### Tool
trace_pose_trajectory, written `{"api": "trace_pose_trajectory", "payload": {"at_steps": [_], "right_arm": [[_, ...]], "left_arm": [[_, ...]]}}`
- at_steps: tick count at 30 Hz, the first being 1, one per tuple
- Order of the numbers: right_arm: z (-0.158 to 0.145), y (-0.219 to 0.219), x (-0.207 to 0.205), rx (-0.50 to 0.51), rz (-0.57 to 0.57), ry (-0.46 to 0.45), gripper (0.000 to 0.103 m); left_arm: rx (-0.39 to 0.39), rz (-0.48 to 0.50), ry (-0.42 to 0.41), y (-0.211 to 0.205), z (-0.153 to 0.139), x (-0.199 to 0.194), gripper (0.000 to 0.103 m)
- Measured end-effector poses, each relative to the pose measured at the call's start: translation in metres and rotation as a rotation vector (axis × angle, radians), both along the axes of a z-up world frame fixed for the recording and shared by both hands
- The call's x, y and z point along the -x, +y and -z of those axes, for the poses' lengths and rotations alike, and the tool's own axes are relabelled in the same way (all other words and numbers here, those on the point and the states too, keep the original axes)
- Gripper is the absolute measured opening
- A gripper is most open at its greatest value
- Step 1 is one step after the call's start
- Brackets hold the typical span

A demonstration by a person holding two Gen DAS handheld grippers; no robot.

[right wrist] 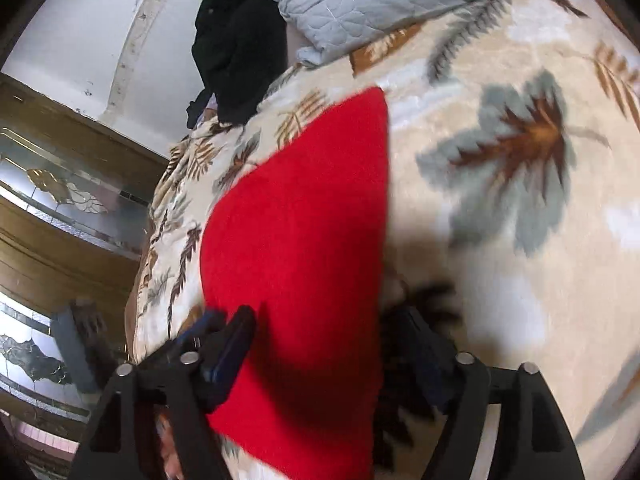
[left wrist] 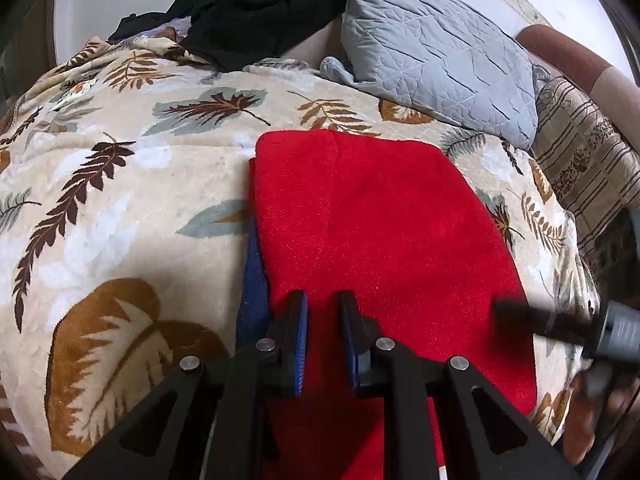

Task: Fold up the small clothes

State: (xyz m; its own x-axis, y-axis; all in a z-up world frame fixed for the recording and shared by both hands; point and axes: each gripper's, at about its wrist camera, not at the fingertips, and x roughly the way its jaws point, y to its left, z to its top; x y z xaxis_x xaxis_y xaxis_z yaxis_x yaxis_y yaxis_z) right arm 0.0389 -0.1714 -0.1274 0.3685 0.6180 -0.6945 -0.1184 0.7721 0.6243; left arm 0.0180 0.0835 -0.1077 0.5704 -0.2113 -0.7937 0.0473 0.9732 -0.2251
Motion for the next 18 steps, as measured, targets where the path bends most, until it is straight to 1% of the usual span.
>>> {"api": "trace_pose_trajectory", "payload": {"at_steps": [1,2,3,4,6,7,8,9,10,11,13,14,15,16,17,18], "right_arm": [[0.006,0.012,0.006,0.008,-0.043,0.013,0.070],[0.007,0.023,0.012,0.054,-0.096,-0.001,0.048],[0.000,0.036,0.017,0.134,-0.108,-0.056,0.045],[-0.008,0.048,0.019,0.193,-0.126,-0.093,0.041],[-0.023,0.063,0.026,0.310,-0.144,-0.173,0.041],[-0.021,0.061,0.026,0.319,-0.143,-0.166,0.041],[-0.014,0.058,0.021,0.314,-0.132,-0.128,0.048],[-0.006,0.048,0.019,0.266,-0.095,-0.090,0.053],[-0.007,0.040,0.020,0.223,-0.072,-0.086,0.059],[-0.007,0.035,0.025,0.180,-0.062,-0.082,0.070],[-0.008,0.027,0.032,0.136,-0.058,-0.080,0.081],[-0.007,0.024,0.034,0.122,-0.056,-0.078,0.082],[0.000,0.026,0.034,0.110,-0.063,-0.057,0.082],[0.009,0.033,0.031,0.111,-0.092,-0.021,0.069],[0.013,0.044,0.033,0.127,-0.122,-0.014,0.030],[0.006,0.053,0.039,0.193,-0.134,-0.046,0.030]], "left_arm": [[-0.003,0.001,0.002,0.000,0.000,0.000,0.019],[-0.006,0.000,0.001,0.000,0.000,0.000,0.019],[-0.007,-0.003,0.005,0.000,0.000,0.000,0.019],[-0.004,-0.006,0.007,0.001,0.000,0.000,0.019],[0.009,-0.009,0.013,0.002,0.000,-0.001,0.019],[0.011,-0.006,0.014,0.002,0.001,-0.001,0.019],[0.005,-0.001,0.011,0.001,0.000,-0.001,0.019],[-0.007,0.002,0.007,0.000,0.000,0.000,0.019],[-0.007,0.004,0.006,0.000,0.000,0.000,0.019],[-0.002,0.002,0.007,0.001,0.000,-0.001,0.019],[0.001,-0.003,0.008,0.001,0.001,-0.001,0.019],[-0.002,-0.004,0.006,0.000,0.001,-0.001,0.019],[-0.007,-0.004,0.004,-0.001,0.001,-0.001,0.019],[-0.011,-0.001,0.005,-0.001,0.001,0.000,0.019],[-0.012,0.000,0.001,-0.001,0.000,0.000,0.019],[-0.010,-0.002,0.003,0.000,0.000,0.000,0.019]]}}
